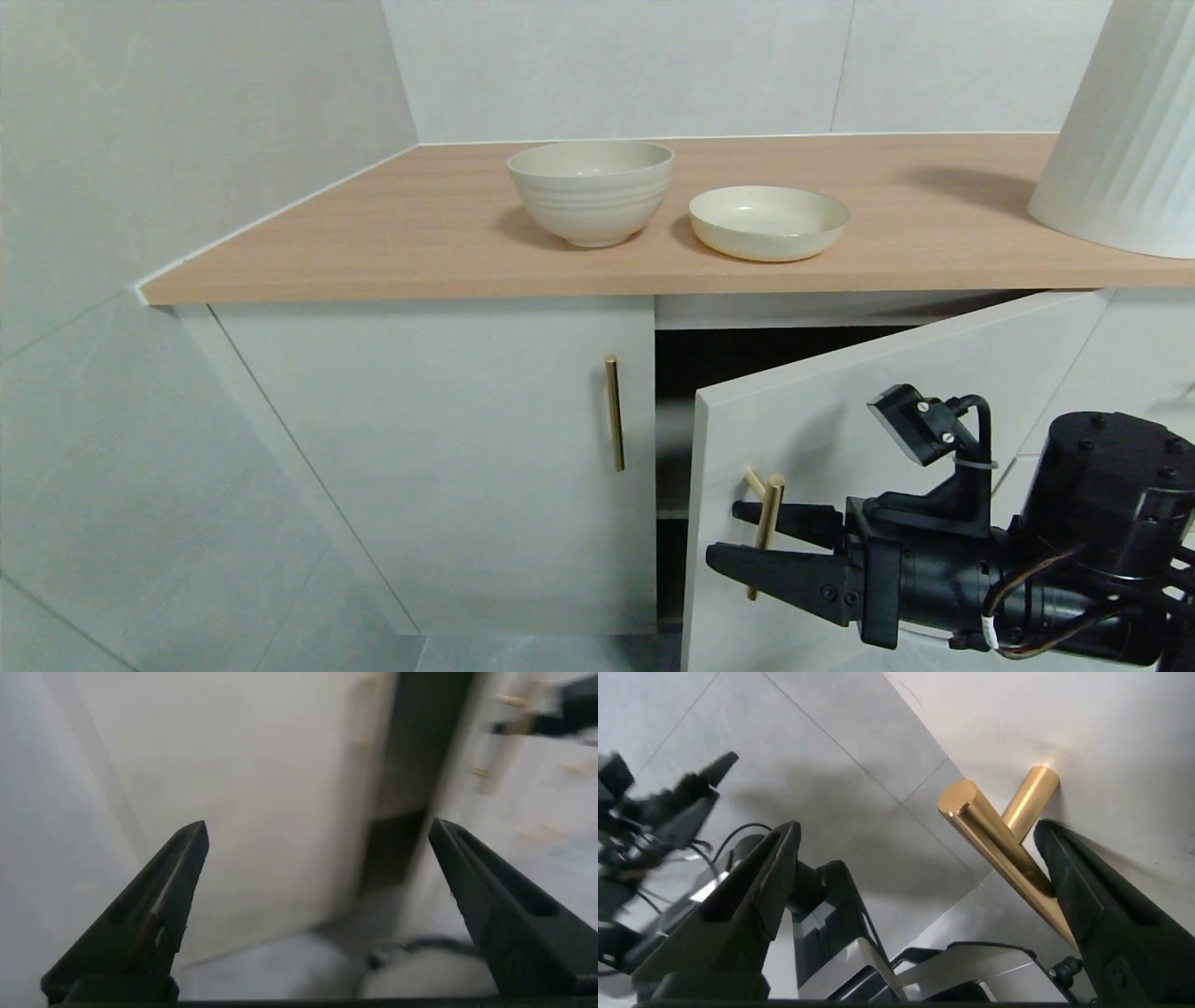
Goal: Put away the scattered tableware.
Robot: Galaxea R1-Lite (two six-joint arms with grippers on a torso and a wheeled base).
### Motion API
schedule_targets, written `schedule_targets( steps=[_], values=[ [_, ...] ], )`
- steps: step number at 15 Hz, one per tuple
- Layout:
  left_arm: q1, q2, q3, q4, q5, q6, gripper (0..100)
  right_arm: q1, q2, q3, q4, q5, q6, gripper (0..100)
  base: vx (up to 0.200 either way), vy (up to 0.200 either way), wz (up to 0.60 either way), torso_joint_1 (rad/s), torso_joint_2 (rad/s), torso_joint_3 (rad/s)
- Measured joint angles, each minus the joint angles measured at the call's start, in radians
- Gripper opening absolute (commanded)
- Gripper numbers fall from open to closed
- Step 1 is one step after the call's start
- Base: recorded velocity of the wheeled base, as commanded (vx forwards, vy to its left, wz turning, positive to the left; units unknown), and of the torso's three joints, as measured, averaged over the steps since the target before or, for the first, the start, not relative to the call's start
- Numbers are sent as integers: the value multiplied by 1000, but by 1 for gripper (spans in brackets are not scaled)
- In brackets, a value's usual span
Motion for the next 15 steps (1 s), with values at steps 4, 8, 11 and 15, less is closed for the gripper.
schedule_targets(
  steps=[4, 8, 11, 15],
  values=[
    [-10, 315, -121, 2, -167, 7, 100, 4, -4, -2, -1, -2, 0, 100, 0, 0, 0, 0, 0, 0],
    [-103, 711, -235, -146, -235, 8, 100, 7, -4, -3, -2, -2, 0, 100, 0, 0, 0, 0, 0, 0],
    [-258, 962, -273, -322, -249, -7, 100, 7, -2, -3, -3, -1, 0, 100, 0, 0, 0, 0, 0, 0],
    [-481, 1167, -248, -440, -254, -70, 100, 6, 2, -2, -5, 0, 0, 100, 0, 0, 0, 0, 0, 0]
  ],
)
